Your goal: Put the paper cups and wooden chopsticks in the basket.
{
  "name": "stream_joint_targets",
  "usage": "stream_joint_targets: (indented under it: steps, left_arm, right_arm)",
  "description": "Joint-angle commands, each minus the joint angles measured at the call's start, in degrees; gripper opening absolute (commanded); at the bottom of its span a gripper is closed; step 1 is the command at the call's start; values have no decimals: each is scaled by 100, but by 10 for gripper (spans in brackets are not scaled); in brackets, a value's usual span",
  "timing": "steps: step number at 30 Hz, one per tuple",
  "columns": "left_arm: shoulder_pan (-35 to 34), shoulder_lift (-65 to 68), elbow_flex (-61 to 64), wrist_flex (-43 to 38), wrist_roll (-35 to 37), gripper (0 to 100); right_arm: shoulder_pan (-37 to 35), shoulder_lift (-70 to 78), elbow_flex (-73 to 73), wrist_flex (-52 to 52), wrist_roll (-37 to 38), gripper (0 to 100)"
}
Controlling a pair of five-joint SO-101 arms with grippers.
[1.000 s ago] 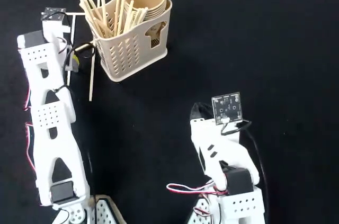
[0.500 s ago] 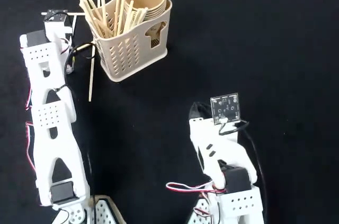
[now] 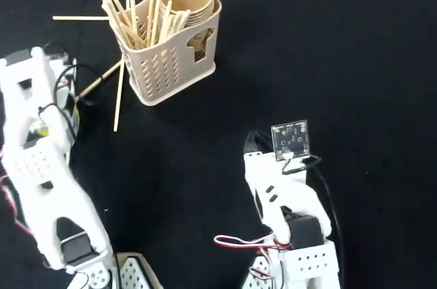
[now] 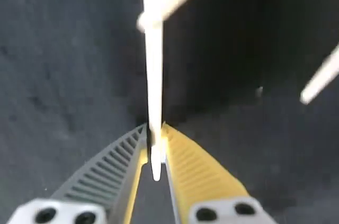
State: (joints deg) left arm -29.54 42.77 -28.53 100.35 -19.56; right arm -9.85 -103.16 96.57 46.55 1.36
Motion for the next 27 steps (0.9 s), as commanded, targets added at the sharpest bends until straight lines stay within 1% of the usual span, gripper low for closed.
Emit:
stream_joint_targets:
  steps: [1,6,9,12,15,17,19,21,24,27]
  left_arm:
    - [-215,-2013,1921,-211,-422,30]
    - [-655,-3754,4048,-1257,-826,30]
    - [-971,-4589,5095,-1697,-1055,30]
    - [-1358,-5257,5789,-1996,-1257,30]
    - [-1763,-5864,6167,-2418,-1240,30]
    - [-1877,-6286,6352,-2602,-1222,30]
    - [-1851,-6796,6615,-2778,-1011,30]
    - [-1736,-7455,6932,-3068,-651,30]
    - [-1437,-8738,7547,-3446,-167,30]
    - [-1156,-10215,8066,-3895,501,30]
  right_arm:
    - [-53,-462,-13,-141,-9,12]
    - [-53,-462,-13,-141,-9,12]
    - [-53,-462,-13,-132,-9,12]
    - [-53,-462,-13,-123,-9,12]
    - [-53,-462,-13,-123,-9,12]
    - [-53,-462,-13,-123,-9,12]
    - [-53,-462,-13,-123,-9,12]
    - [-53,-462,-13,-123,-18,12]
    - [-53,-462,-13,-123,-18,12]
    - [-53,-462,-13,-114,-18,12]
